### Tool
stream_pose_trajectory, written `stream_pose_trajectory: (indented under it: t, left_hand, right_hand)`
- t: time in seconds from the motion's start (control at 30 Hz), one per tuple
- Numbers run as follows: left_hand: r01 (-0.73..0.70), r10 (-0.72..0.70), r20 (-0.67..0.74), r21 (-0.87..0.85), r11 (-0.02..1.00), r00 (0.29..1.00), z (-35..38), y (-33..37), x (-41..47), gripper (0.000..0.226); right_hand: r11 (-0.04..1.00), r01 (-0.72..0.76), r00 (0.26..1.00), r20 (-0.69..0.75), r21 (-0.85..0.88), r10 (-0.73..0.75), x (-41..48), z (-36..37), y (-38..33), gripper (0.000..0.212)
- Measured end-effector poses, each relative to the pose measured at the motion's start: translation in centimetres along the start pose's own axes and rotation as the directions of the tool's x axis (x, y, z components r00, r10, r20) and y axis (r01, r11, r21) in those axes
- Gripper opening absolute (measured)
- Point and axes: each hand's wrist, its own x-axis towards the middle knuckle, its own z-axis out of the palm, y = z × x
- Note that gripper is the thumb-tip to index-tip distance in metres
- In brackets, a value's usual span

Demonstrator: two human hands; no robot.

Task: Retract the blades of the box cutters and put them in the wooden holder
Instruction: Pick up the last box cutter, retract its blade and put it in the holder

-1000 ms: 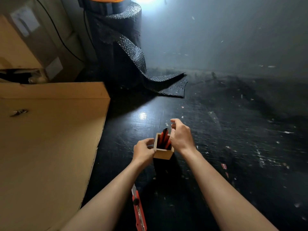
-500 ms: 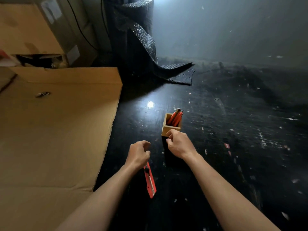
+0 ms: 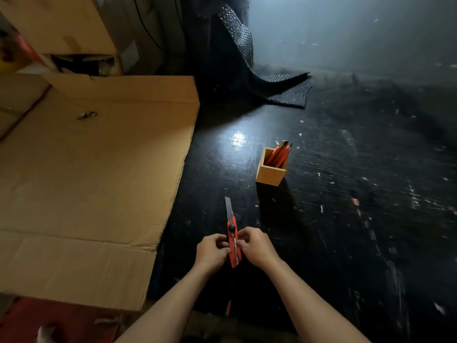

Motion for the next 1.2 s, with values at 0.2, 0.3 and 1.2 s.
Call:
stream_pose_trajectory:
  t: [0.2, 0.3, 1.2]
  left_hand:
    - [0.027, -0.028, -0.005, -0.134, 0.991, 1.000, 1.0, -0.6, -0.6, 0.026]
    - [0.013, -0.007, 0.035, -0.170, 0.985, 0.999, 1.0, -0.2, -0.7, 0.023]
    - [-0.509, 0.621, 0.080, -0.498, 0.702, 0.779, -5.4, 26.2, -5.0, 0.041]
  right_hand:
    - [0.990, 0.021, 0.996, -0.091, 0.137, -0.008, -1.1, 2.1, 1.4, 0.019]
    - [0.971, 0.007, 0.997, -0.078, 0.237, 0.012, -1.4, 1.8, 1.7, 0.022]
    - [0.614, 0.658, 0.719, -0.607, 0.436, -0.339, -7.0, -22.5, -9.3, 0.023]
